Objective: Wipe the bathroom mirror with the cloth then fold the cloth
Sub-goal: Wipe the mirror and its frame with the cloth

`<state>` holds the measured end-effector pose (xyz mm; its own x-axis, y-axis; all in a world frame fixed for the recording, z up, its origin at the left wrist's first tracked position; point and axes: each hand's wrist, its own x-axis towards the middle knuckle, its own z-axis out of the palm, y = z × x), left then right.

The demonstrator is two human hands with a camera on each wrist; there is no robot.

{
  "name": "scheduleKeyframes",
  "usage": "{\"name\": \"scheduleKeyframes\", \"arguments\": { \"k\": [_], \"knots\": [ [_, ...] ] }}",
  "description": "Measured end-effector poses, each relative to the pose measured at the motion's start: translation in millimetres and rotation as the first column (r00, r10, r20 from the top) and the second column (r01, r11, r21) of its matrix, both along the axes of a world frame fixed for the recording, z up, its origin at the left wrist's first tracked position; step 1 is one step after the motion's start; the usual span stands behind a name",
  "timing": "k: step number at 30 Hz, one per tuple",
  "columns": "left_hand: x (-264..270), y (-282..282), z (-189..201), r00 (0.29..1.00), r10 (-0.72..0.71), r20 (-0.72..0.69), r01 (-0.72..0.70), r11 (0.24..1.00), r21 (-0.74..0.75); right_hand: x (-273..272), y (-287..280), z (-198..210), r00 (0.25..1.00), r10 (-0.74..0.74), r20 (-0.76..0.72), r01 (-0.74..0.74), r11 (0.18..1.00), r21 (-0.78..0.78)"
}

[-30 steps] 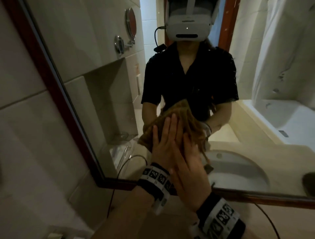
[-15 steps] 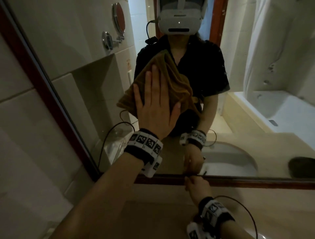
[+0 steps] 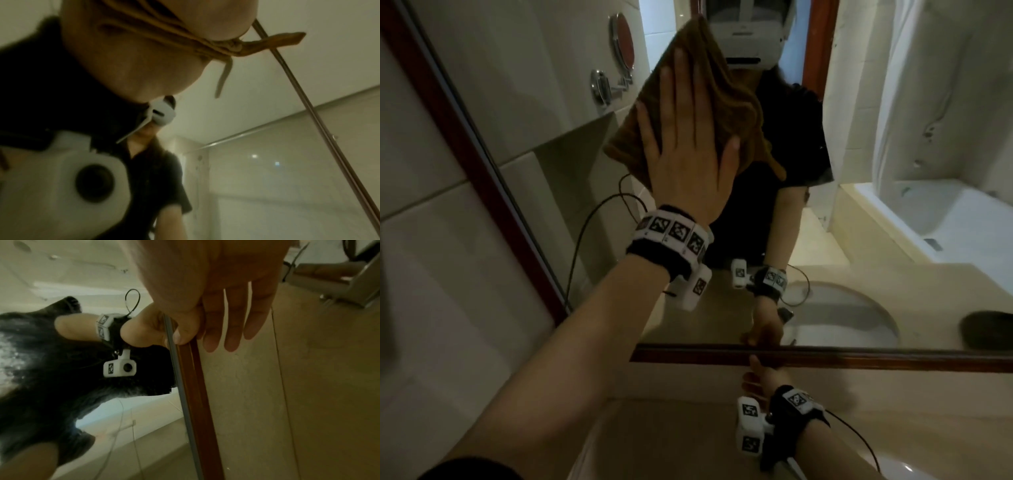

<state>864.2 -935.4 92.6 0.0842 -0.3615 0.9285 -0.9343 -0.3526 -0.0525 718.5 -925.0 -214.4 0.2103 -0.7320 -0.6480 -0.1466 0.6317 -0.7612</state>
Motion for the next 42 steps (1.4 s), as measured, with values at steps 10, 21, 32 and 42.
{"name": "scheduleKeyframes", "arguments": {
  "k": [10,21,32,42],
  "knots": [
    [-8,17,-150,0.979,-0.109,0.171,0.032,0.915,0.401,2,-10,-7,1.000,-0.005,0.008,0.004,0.998,0.065],
    [-60,-22,-20,0.977,-0.117,0.178,0.084,0.979,0.183,3,-12,-6,0.999,0.029,-0.031,-0.027,0.997,0.072],
    [-49,-12,-19,0.924,-0.182,0.335,0.087,0.956,0.279,-18,-18,0,0.962,-0.057,0.268,0.024,0.992,0.125],
    [-97,-54,-42,0.967,0.177,0.186,-0.192,0.979,0.065,-13,-27,-4,0.988,0.025,0.153,-0.058,0.974,0.221]
  ]
}}
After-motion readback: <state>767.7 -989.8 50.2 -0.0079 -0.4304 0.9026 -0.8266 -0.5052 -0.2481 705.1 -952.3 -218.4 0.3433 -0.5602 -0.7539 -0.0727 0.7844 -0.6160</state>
